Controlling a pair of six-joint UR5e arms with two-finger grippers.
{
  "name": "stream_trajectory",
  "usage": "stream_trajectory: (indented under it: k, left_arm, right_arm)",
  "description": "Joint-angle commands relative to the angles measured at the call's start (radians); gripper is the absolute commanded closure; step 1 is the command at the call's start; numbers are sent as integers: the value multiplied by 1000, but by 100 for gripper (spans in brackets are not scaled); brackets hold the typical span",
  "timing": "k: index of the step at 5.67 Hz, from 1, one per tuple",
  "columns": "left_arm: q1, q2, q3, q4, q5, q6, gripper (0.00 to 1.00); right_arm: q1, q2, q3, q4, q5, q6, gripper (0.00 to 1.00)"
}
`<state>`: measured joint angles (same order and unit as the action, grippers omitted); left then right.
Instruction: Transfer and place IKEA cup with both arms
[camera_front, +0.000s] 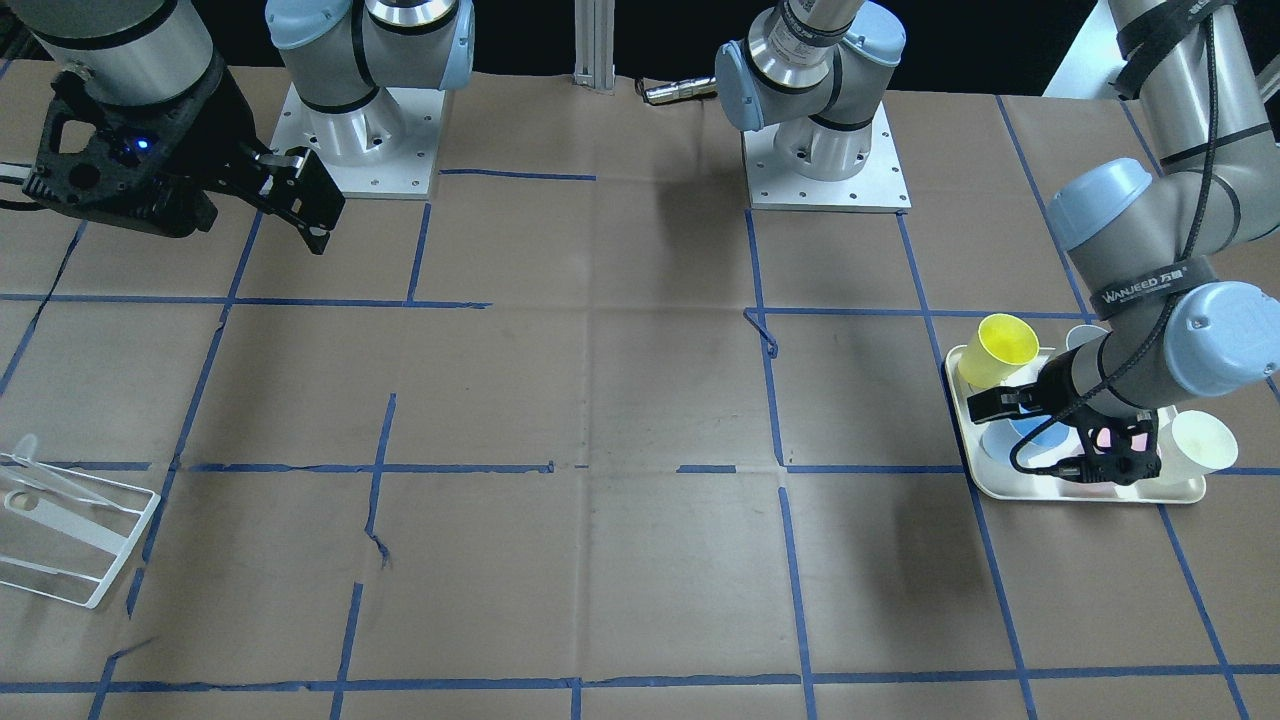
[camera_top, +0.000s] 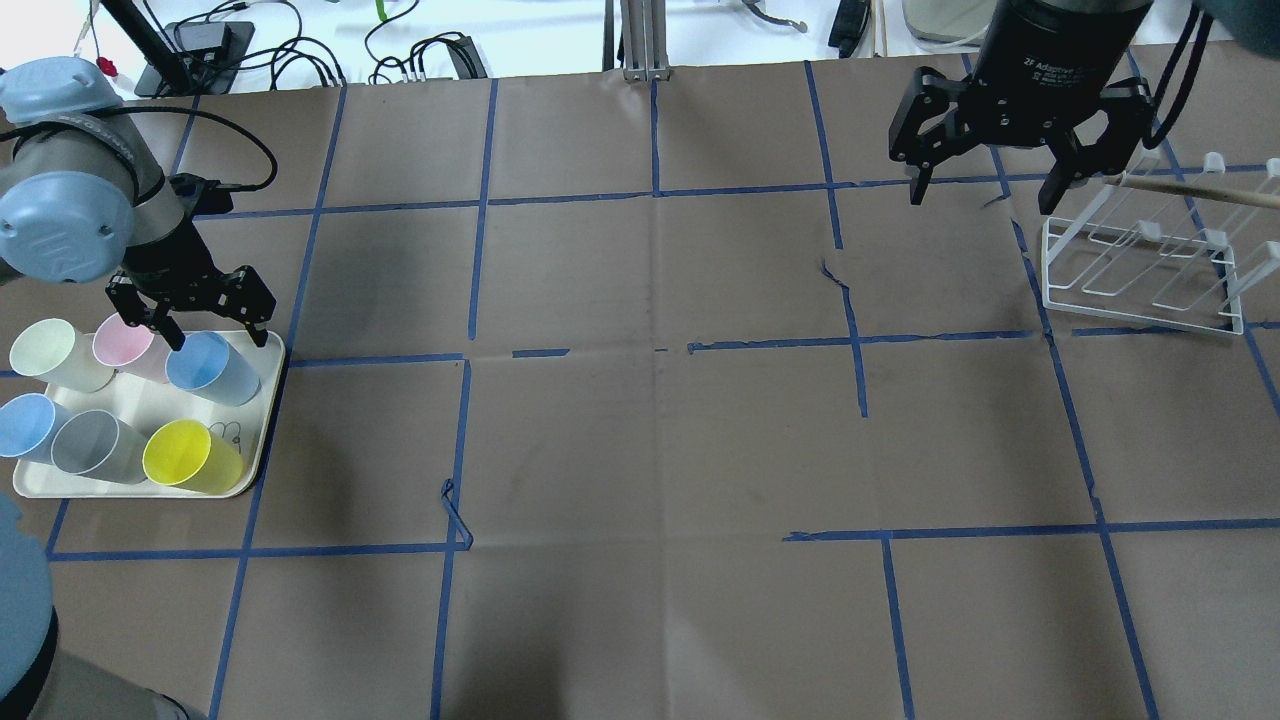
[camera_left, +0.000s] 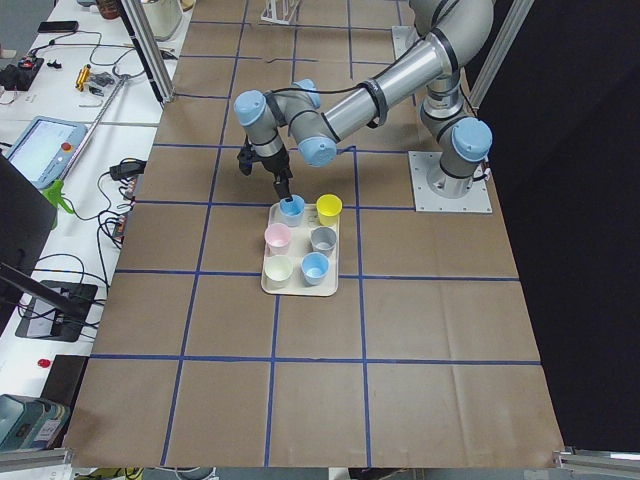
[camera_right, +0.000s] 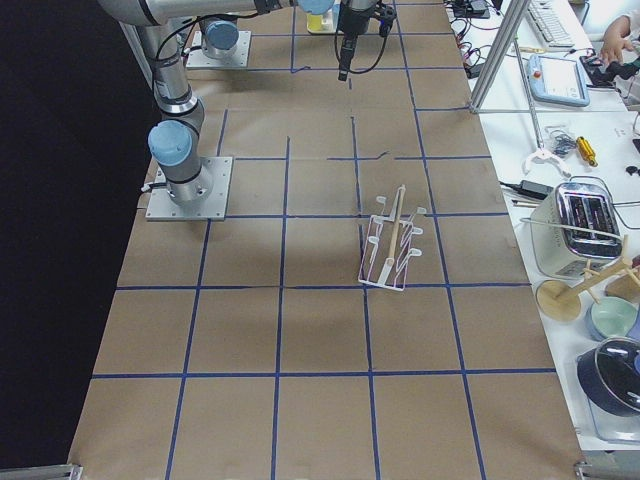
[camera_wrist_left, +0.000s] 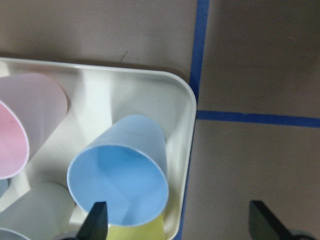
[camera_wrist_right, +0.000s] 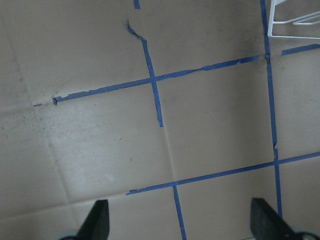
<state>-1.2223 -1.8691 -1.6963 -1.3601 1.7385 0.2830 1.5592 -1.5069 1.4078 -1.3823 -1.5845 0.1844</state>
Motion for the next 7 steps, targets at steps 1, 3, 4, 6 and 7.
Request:
stream_trajectory:
  k: [1,3,4,6,7]
  left_arm:
    - [-142,169,6,-120,-45,-60,2]
    - [-305,282,71,-260,-56,-222,2]
    - [-383,292,134,-325,-54,-304,2]
    - [-428,311,188,-312,-85,-291,2]
    - [-428,321,184,-310,-88,-289,2]
  right_arm:
    - [1,1,0,-3,24,-3,0]
    - [1,2,0,-3,24,-5,0]
    - [1,4,2,-20,24,-2,0]
    - [1,24,5,-72,24,-2,0]
    - [1,24,3,-75,24,-2,0]
